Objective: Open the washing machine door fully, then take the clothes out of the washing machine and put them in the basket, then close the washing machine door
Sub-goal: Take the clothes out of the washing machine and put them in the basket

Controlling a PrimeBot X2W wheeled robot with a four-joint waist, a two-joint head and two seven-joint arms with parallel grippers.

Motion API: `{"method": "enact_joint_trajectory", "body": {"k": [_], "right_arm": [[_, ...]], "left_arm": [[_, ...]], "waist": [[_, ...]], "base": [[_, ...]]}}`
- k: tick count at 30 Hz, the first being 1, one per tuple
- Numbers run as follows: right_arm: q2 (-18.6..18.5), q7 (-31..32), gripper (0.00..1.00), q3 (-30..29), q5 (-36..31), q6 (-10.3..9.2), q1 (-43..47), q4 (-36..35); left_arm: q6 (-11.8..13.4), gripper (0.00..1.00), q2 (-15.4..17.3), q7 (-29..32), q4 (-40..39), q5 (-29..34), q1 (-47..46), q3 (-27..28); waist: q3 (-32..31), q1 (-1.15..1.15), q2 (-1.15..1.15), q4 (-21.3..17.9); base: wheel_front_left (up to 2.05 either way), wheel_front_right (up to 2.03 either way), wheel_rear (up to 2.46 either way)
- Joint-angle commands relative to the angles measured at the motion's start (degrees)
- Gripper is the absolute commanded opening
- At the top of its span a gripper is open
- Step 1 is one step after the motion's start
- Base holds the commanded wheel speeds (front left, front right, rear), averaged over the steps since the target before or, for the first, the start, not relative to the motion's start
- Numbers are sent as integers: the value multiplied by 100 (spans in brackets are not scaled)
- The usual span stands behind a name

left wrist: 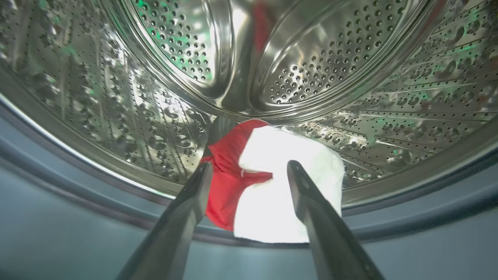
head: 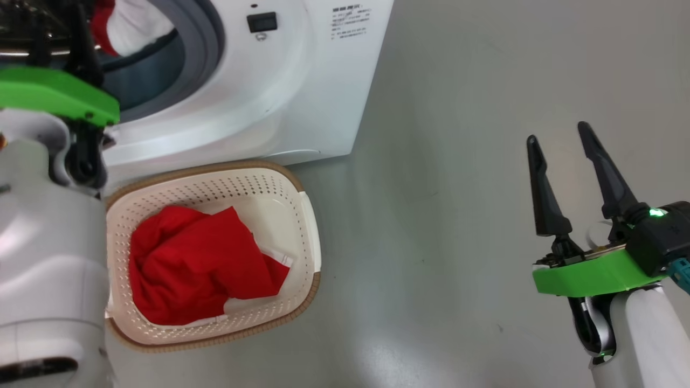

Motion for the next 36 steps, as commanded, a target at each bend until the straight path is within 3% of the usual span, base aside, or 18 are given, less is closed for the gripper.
{"method": "enact_joint_trajectory", "body": {"k": [1,10,22,24,25,26,36], "right_arm": [[-26,-36,100,73,-24,36,-67,-104],[-26,-36,100,-32,82,36,-151,37],[-26,-36,100,108,280,36,-242,162],[-26,-36,100,127,289,36,-244,159],[-26,-36,100,127,289,36,-244,159],[-26,-36,100,132,293,36,-242,158],[-26,-36,100,133,309,36,-240,168]], "left_arm": [[-34,100,213,104,-60,-129,-127,69],[-38,100,444,900,433,-566,-459,-290],[-39,100,573,1235,766,-793,-624,-499],[-39,16,600,1179,786,-743,-635,-587],[-39,16,600,1179,786,-743,-635,-587],[-39,0,618,1130,803,-714,-637,-623],[1,0,757,411,959,-289,-640,-1066]], "waist": [[57,0,0,-49],[76,0,0,-196],[101,0,0,-460],[96,0,0,-485],[96,0,0,-485],[92,0,0,-493],[56,0,0,-421]], "base": [[0,0,0],[0,0,0],[0,0,0],[0,0,0],[0,0,0],[0,0,0],[0,0,0]]}}
